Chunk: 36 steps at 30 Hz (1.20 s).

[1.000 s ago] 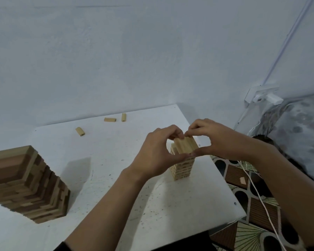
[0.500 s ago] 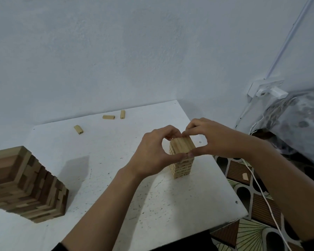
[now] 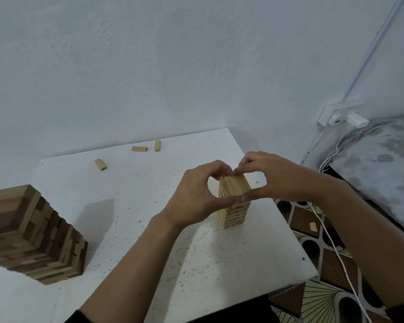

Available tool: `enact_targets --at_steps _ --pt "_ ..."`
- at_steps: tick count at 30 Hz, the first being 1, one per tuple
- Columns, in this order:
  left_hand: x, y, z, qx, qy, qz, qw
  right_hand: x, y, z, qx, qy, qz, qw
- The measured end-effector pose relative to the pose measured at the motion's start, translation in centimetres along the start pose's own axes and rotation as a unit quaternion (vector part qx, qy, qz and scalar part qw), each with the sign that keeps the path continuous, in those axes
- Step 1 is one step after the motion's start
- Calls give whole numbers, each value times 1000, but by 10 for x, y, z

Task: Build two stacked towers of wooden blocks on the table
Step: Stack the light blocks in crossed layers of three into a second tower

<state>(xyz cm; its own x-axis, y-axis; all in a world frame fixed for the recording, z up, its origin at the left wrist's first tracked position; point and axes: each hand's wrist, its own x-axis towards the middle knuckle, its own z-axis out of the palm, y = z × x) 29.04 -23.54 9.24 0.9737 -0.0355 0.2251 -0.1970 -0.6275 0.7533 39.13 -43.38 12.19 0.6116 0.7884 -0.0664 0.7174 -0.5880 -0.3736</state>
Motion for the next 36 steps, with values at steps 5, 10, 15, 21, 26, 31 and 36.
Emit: enact_targets --at_steps 5,10,15,21,26,31,36 --pt "0 0 1 -4 0 0 1000 -1 0 -1 2 -2 7 1000" --pt "0 -1 2 0 3 3 1000 -3 0 -2 9 -1 7 1000" --pt "-1 -1 2 5 11 7 1000 -6 2 -1 43 11 16 999" --pt "-7 -4 -4 3 23 -12 1000 -16 3 -1 111 49 31 992" --pt "-13 -11 -16 -43 85 -39 995 -18 -7 14 205 228 47 951" --pt "-24 -21 -14 -50 95 -70 992 -20 -12 35 293 263 125 911" --pt "-39 -15 22 -139 116 -153 972 -32 -30 79 415 284 140 853"
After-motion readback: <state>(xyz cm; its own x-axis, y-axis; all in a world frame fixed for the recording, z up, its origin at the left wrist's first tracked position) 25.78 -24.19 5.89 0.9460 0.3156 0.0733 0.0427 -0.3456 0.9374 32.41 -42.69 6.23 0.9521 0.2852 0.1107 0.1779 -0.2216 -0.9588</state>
